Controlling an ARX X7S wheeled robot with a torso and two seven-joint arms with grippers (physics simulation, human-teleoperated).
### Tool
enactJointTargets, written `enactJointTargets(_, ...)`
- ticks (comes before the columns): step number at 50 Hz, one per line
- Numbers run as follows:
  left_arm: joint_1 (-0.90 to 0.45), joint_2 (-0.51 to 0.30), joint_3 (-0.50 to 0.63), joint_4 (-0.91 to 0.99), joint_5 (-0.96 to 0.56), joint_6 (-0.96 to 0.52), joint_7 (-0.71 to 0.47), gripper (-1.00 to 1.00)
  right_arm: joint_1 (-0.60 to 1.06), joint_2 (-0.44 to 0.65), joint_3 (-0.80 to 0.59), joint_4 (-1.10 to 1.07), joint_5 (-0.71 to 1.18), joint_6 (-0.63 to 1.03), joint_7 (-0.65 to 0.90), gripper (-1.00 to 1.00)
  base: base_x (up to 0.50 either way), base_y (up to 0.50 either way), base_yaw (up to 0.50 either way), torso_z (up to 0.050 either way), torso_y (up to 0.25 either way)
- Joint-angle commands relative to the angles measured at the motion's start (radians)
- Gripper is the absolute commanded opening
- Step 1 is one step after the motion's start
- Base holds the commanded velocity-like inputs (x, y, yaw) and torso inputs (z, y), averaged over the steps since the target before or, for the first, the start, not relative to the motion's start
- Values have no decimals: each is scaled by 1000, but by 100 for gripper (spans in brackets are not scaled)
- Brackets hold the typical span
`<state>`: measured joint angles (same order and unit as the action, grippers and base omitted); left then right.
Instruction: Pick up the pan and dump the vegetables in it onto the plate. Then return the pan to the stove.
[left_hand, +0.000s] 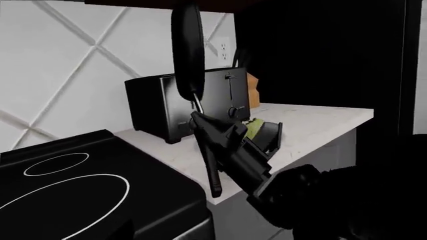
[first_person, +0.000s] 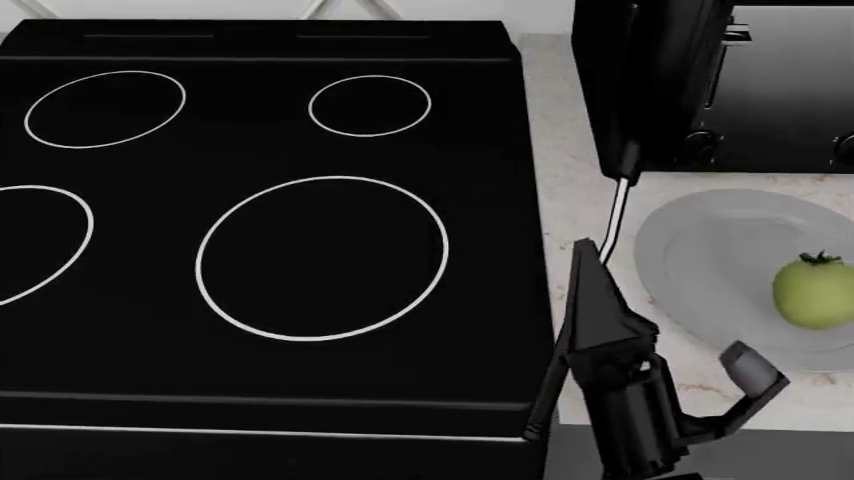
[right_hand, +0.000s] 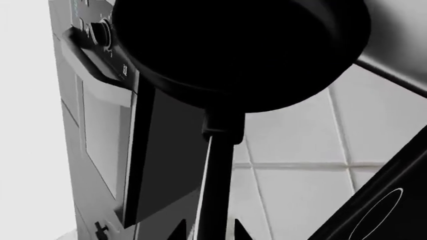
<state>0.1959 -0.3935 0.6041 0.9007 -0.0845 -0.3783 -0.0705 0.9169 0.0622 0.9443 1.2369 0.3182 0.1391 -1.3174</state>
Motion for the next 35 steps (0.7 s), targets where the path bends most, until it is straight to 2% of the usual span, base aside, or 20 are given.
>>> enactJointTargets(1,-6,5,11,-38,-29,10,16,100,-268,-51,-706,-378,514,-45,416,-100,0,0,0,0,0)
enactJointTargets(3,-12,8,9,-50,-38,16,21,100,-350,-30,-993,-678,498,3,518,-100,0,0,0,0,0)
enactJointTargets(6,-15,9,8,-62,-45,23,24,100,-420,-4,-1017,-872,503,55,606,-100,0,0,0,0,0)
enactJointTargets(14,-23,9,-4,-72,-62,28,23,100,-444,14,-1046,-941,487,69,673,-100,0,0,0,0,0)
enactJointTargets(22,-21,4,-18,-99,-82,40,26,100,-509,112,-1075,-1300,443,168,895,-100,0,0,0,0,3)
enactJointTargets(28,0,-7,-29,-107,-98,63,25,100,-456,214,-1114,-1509,386,371,1115,-100,0,0,0,0,2)
enactJointTargets(32,14,-12,-36,-124,-112,93,29,100,-343,287,-1178,-1610,357,632,1289,-100,0,0,0,0,3)
enactJointTargets(35,14,-11,-42,-151,-118,113,33,100,-283,309,-1181,-1632,394,776,1350,-100,0,0,0,0,4)
